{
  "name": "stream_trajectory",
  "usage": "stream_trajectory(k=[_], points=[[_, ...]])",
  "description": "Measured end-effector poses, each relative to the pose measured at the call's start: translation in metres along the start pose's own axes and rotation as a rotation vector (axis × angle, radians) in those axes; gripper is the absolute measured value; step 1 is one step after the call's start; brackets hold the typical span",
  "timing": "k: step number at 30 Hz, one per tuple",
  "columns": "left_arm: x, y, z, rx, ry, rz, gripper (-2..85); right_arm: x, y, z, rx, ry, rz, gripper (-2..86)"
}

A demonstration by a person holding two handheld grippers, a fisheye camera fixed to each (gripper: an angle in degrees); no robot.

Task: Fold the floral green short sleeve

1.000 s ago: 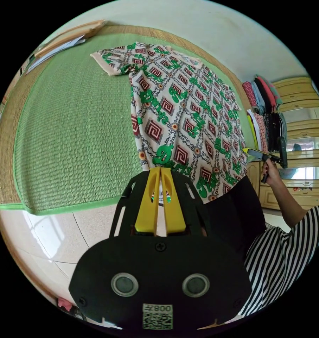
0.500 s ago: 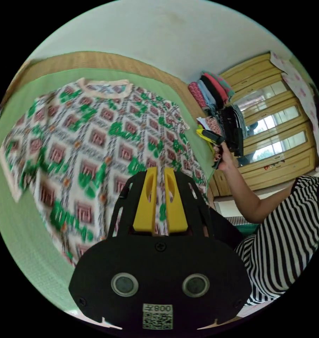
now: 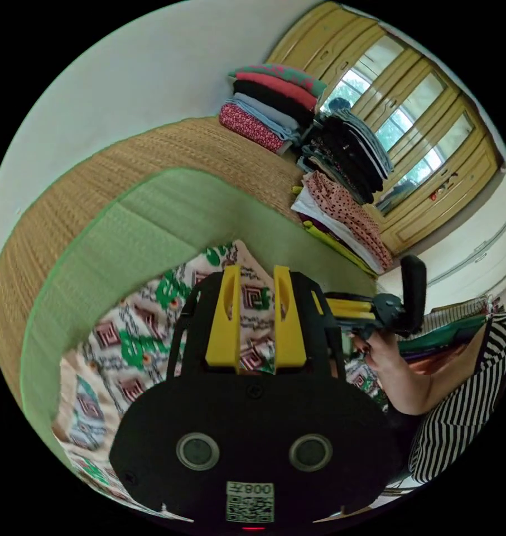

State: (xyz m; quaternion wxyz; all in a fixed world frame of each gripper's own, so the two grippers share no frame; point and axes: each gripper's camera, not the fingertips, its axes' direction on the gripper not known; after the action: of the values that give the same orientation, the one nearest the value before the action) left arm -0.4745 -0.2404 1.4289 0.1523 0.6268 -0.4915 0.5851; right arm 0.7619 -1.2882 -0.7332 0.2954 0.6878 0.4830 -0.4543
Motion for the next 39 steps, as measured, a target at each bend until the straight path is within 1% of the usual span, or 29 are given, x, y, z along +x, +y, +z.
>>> stream_trajectory(k=[5, 8, 11, 13, 17, 27, 29, 33, 39], points=[[0.002, -0.081, 0.043, -0.117, -0.091, 0.121, 9.6, 0.008, -0.005, 0.001, -0.016, -0.026, -0.01, 3.7], [0.003, -0.115, 0.068, -0.197, -0.132, 0.17, 9.2, 0.013, -0.005, 0.001, -0.015, -0.034, -0.013, 3.1], [0.004, -0.139, 0.083, -0.228, -0.172, 0.2, 7.6, 0.015, -0.005, 0.001, -0.022, -0.032, -0.022, 2.7], [0.005, -0.151, 0.086, -0.22, -0.182, 0.214, 6.2, 0.019, -0.006, 0.0, -0.021, -0.043, -0.017, 2.4], [-0.001, -0.176, 0.09, -0.214, -0.143, 0.207, 3.1, 0.024, -0.007, -0.001, -0.02, -0.056, -0.009, 2.0], [-0.027, -0.216, 0.07, -0.118, -0.028, 0.147, 1.2, 0.037, -0.011, -0.004, 0.002, -0.096, 0.006, 1.4], [-0.035, -0.221, 0.057, -0.074, 0.013, 0.15, 1.1, 0.037, -0.011, -0.007, 0.028, -0.09, -0.008, 1.2], [-0.05, -0.221, 0.035, -0.028, 0.04, 0.156, 1.0, 0.034, -0.012, -0.013, 0.067, -0.095, -0.052, 1.0], [-0.085, -0.207, 0.001, 0.027, 0.083, 0.106, 1.1, 0.017, -0.015, -0.023, 0.114, -0.176, -0.178, 0.9]])
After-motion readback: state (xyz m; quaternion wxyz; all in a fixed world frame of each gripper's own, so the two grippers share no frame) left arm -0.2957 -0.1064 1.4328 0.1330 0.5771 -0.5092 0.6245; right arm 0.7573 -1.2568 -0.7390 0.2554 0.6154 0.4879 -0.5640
